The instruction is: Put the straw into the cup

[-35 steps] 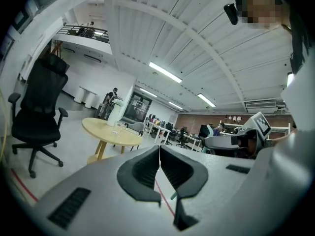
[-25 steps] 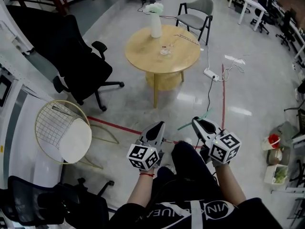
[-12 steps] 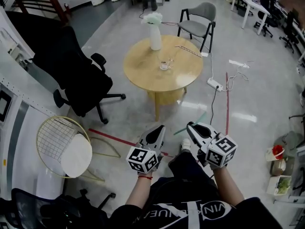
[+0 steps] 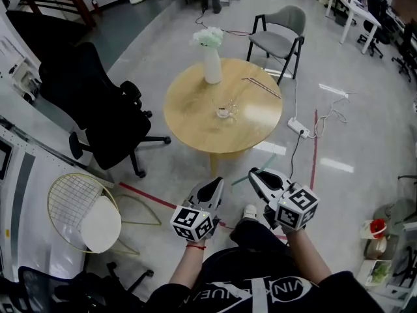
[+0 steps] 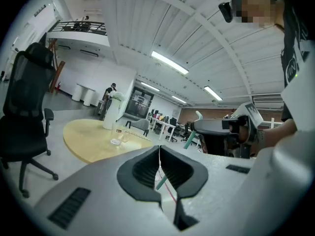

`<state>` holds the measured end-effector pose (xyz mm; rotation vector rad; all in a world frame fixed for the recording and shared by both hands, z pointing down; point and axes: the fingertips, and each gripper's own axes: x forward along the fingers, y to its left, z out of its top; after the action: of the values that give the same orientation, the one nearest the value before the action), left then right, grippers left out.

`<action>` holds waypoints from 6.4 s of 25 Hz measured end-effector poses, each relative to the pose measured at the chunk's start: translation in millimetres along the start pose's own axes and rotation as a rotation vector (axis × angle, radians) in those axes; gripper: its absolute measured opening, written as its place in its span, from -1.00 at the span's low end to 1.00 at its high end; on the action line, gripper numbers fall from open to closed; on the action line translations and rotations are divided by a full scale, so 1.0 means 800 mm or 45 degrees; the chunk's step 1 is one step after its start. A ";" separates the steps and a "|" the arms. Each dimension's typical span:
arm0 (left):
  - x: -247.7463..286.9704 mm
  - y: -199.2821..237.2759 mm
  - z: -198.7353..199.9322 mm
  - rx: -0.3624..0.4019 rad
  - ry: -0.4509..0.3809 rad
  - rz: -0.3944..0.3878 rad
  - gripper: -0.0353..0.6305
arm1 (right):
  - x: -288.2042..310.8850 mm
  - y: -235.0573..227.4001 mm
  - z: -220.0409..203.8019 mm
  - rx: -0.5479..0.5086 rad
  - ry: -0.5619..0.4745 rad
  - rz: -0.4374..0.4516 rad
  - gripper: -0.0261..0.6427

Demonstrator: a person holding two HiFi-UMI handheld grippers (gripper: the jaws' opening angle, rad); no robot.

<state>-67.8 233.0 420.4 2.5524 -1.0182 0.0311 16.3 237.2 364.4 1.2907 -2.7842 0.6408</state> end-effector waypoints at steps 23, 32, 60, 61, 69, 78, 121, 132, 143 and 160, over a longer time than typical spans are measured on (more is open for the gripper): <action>0.159 0.081 0.023 -0.073 0.029 0.210 -0.86 | 0.102 -0.165 0.057 0.075 0.073 0.182 -0.83; 0.196 0.124 0.018 -0.113 0.060 0.199 -0.86 | 0.144 -0.193 0.067 0.076 0.078 0.178 -0.83; 0.295 0.267 0.105 -0.059 0.077 0.123 -0.86 | 0.299 -0.285 0.167 0.091 -0.036 0.153 -0.83; 0.297 0.270 0.103 -0.063 0.084 0.124 -0.86 | 0.302 -0.288 0.163 0.096 -0.028 0.148 -0.83; 0.304 0.293 0.090 -0.070 0.098 0.176 -0.86 | 0.322 -0.313 0.131 0.140 0.037 0.116 -0.83; 0.306 0.292 0.071 -0.053 0.162 0.150 -0.86 | 0.341 -0.322 0.108 0.157 0.097 0.113 -0.83; 0.291 0.299 0.054 -0.112 0.163 0.177 -0.86 | 0.354 -0.335 0.045 0.210 0.241 0.078 -0.74; 0.286 0.286 0.050 -0.116 0.163 0.161 -0.86 | 0.341 -0.336 0.037 0.201 0.267 0.052 -0.66; 0.276 0.267 0.050 -0.123 0.138 0.159 -0.86 | 0.314 -0.327 0.038 0.204 0.251 0.027 -0.66; 0.266 0.207 0.056 -0.090 0.097 0.111 -0.86 | 0.259 -0.281 0.047 0.161 0.208 0.103 -0.87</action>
<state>-26.6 -32.6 470.8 2.4236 -1.0807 0.1138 50.1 -58.0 447.3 1.0927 -2.7123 0.8968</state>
